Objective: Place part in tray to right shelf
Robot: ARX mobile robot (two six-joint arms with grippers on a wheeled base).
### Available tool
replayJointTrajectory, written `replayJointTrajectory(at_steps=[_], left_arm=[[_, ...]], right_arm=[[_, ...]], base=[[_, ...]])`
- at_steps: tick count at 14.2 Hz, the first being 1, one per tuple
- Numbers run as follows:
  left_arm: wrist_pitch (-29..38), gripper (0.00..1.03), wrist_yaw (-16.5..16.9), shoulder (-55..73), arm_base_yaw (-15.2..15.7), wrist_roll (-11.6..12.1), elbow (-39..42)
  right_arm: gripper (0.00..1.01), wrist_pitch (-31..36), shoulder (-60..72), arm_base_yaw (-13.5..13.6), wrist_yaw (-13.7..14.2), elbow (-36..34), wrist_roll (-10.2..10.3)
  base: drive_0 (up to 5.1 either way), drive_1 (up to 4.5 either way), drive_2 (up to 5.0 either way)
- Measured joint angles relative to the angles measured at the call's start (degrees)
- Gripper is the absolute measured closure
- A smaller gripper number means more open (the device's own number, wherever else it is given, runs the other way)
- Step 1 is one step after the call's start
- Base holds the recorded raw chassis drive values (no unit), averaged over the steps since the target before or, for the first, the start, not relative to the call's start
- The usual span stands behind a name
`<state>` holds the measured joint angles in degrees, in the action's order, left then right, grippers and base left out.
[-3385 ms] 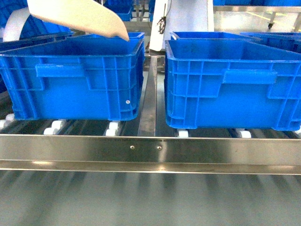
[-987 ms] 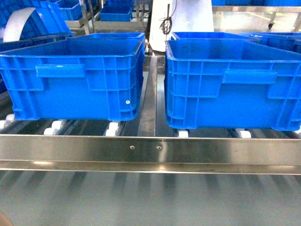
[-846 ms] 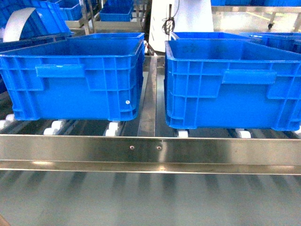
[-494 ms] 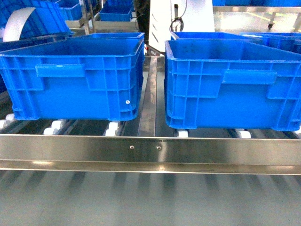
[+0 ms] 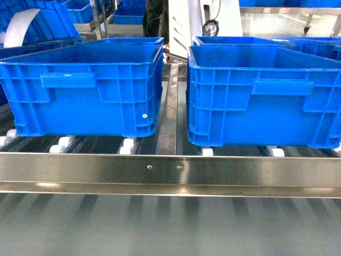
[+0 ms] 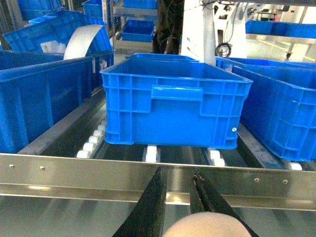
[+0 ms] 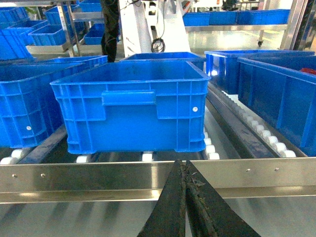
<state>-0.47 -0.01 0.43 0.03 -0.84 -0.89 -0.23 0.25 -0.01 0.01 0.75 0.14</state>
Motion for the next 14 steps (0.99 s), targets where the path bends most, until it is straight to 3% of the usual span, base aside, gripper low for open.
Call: replayJointTrajectory(at_steps=[4,10,11,14], left_arm=[[0.0,0.91,0.0,0.0,0.0,0.0,0.0],[0.0,0.91,0.0,0.0,0.0,0.0,0.0],[0.0,0.91,0.0,0.0,0.0,0.0,0.0],[0.0,0.91,0.0,0.0,0.0,0.0,0.0]], right_arm=[[0.98,0.0,0.0,0.0,-0.02,0.0,-0.02],[0.09,0.0,0.0,0.0,0.0,0.0,-0.02],[0.01,0.0,0.0,0.0,0.0,0.0,0.02],[0.03,0.0,0.0,0.0,0.0,0.0,0.0]], base=[[0.0,0.0,0.0],[0.0,0.0,0.0],[0.0,0.0,0.0],[0.0,0.0,0.0]])
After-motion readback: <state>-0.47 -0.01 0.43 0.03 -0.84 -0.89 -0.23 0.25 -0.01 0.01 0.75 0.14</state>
